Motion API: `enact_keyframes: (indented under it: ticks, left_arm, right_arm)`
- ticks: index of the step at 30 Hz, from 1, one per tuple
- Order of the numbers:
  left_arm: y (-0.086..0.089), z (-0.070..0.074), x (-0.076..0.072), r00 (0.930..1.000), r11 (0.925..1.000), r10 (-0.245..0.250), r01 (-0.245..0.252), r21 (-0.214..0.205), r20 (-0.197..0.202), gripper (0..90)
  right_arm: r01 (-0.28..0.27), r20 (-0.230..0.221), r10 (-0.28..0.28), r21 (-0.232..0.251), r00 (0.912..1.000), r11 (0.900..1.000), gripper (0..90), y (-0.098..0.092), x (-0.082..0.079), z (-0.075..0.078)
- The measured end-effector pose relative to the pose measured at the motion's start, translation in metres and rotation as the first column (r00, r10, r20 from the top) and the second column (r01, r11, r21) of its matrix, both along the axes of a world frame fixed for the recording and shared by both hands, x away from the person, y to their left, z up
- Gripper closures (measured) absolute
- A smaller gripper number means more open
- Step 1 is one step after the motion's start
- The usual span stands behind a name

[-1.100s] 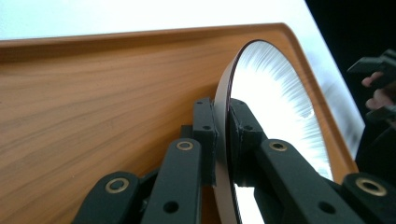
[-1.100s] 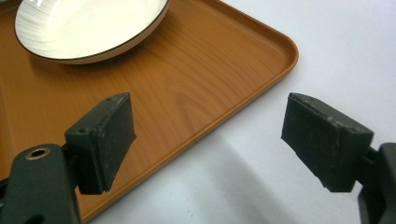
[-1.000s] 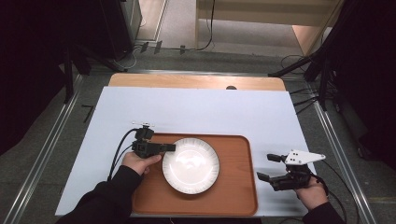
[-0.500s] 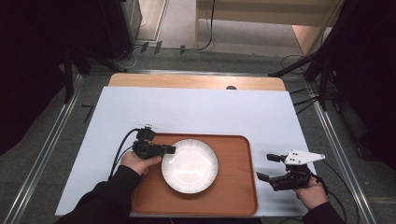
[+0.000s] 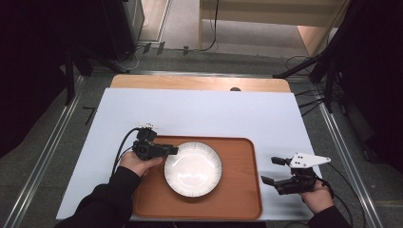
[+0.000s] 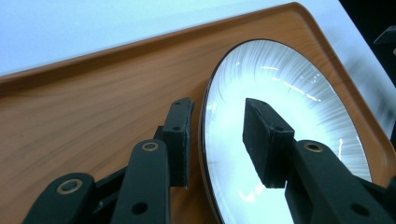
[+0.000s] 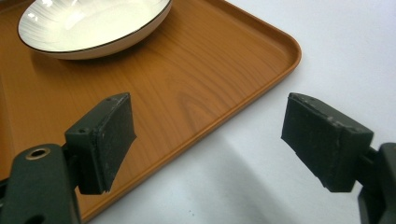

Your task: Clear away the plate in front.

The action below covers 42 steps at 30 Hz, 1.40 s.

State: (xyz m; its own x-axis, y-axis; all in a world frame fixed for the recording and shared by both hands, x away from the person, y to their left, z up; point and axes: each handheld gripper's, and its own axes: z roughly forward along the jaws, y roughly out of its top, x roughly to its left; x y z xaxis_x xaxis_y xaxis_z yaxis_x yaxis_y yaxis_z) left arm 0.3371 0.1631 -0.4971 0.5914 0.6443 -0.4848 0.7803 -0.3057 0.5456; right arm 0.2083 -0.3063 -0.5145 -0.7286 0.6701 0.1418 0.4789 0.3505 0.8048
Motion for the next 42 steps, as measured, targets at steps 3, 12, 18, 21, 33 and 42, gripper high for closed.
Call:
enact_keyframes:
  ticks: [3,12,18,21,33,42]
  left_arm:
    - [0.002,0.001,0.001,0.9999,0.9999,-0.011,0.011,-0.001,-0.004,60.7]
    - [0.005,0.004,0.002,0.9988,0.9984,-0.048,0.048,0.028,0.010,46.5]
    - [0.008,0.007,-0.002,0.9951,0.9950,-0.075,0.070,0.072,0.065,37.0]
    - [0.010,0.009,-0.003,0.9927,0.9934,-0.093,0.087,0.075,0.077,35.5]
    - [0.023,0.018,-0.016,0.9735,0.9765,-0.181,0.161,0.143,0.139,30.3]
    - [0.034,0.020,-0.026,0.9613,0.9707,-0.193,0.157,0.182,0.197,27.5]
  right_arm:
    - [0.001,-0.001,-0.001,0.001,1.0000,1.0000,17.8,0.000,0.000,0.000]
    - [0.000,-0.003,0.000,-0.002,1.0000,1.0000,17.8,0.000,0.000,0.000]
    - [0.000,-0.006,0.000,-0.002,1.0000,1.0000,17.9,0.000,0.000,0.000]
    - [0.001,-0.006,-0.001,-0.001,1.0000,1.0000,17.8,0.000,0.000,0.000]
    - [-0.001,-0.007,0.001,-0.002,1.0000,1.0000,17.8,0.001,0.000,-0.001]
    - [0.000,-0.009,0.000,-0.003,1.0000,1.0000,17.8,0.001,0.000,-0.001]
